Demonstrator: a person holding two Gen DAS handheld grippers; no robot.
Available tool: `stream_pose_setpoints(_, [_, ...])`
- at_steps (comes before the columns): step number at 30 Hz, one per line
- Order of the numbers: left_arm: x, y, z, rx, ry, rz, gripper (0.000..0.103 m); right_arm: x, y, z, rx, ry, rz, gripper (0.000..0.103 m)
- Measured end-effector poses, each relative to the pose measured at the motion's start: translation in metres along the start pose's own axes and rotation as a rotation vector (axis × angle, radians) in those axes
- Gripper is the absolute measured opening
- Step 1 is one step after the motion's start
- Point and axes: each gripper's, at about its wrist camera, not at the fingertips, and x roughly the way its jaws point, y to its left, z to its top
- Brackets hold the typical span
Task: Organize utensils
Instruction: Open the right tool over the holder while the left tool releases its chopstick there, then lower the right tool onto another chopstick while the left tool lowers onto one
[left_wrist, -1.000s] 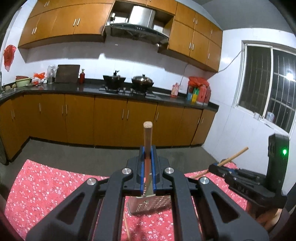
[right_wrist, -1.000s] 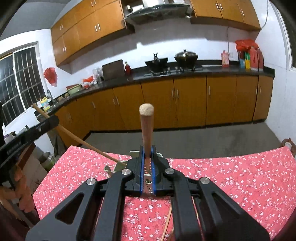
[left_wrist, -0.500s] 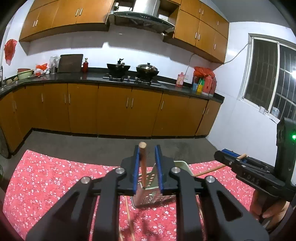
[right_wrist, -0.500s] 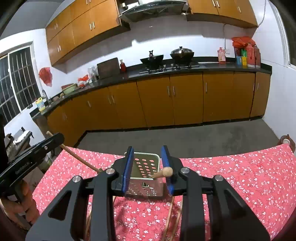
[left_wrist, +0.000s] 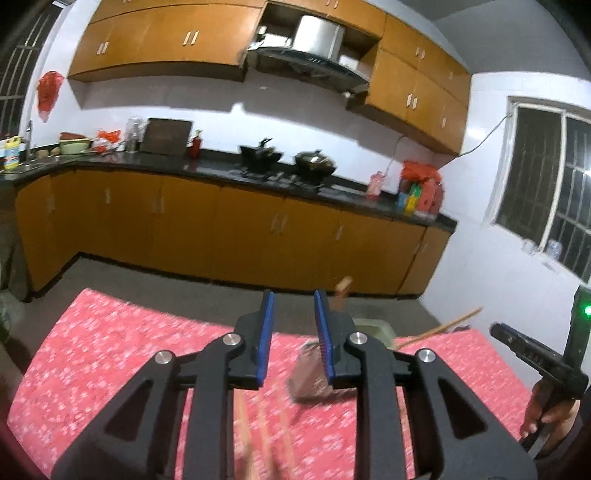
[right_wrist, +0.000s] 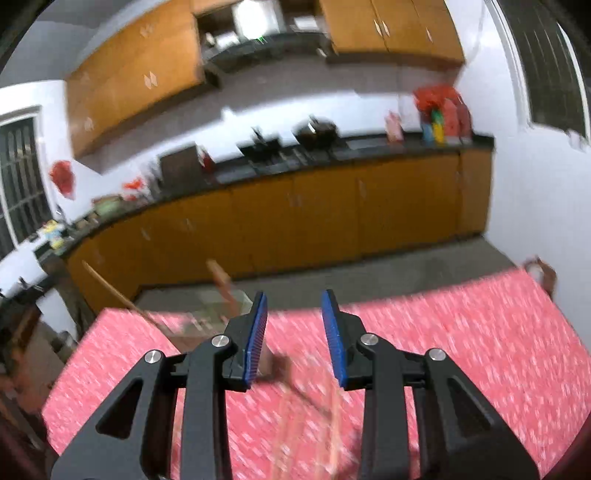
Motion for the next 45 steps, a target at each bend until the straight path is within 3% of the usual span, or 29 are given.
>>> stream_pose_setpoints(2, [0.003, 0.01, -0.017, 0.018, 0.041, 0.044, 0.024, 0.02, -0.016, -0.024, 0.019, 0.093, -0.029, 0.023])
stream_pose_setpoints(6, [0.018, 0.034, -0.059, 0.01, 0.167, 0.107, 0.024, 0.056, -0.033, -0.079, 0.045, 0.281, -0.034, 0.016])
stream_pose_setpoints(9, [0.025, 0.05, -0.086, -0.024, 0.24, 0.116, 0.024, 0.074, -0.034, -0.111, 0.049, 0.371, -0.024, 0.016])
stream_pose_setpoints(13, [0.033, 0.06, -0.121, -0.045, 0.32, 0.115, 0.023, 0.081, -0.027, -0.14, 0.044, 0.424, -0.026, 0.016])
stream_pose_setpoints(18, [0.041, 0.059, -0.149, -0.045, 0.382, 0.09, 0.023, 0.084, -0.032, -0.164, 0.03, 0.443, -0.051, 0.015])
stream_pose_setpoints(20, [0.043, 0.053, -0.158, -0.038, 0.4, 0.084, 0.023, 0.082, -0.03, -0.168, 0.01, 0.436, -0.058, 0.009])
stream_pose_setpoints(28, [0.049, 0.04, -0.173, -0.015, 0.452, 0.061, 0.023, 0.087, -0.05, -0.162, 0.063, 0.398, -0.158, 0.008])
stream_pose_setpoints(36, [0.061, 0.03, -0.188, 0.042, 0.512, 0.08, 0.015, 0.086, -0.051, -0.162, 0.053, 0.395, -0.152, 0.008])
stream_pose_setpoints(45, [0.069, 0.019, -0.197, 0.104, 0.51, 0.126, 0.012, 0.085, -0.04, -0.165, 0.02, 0.392, -0.14, 0.008])
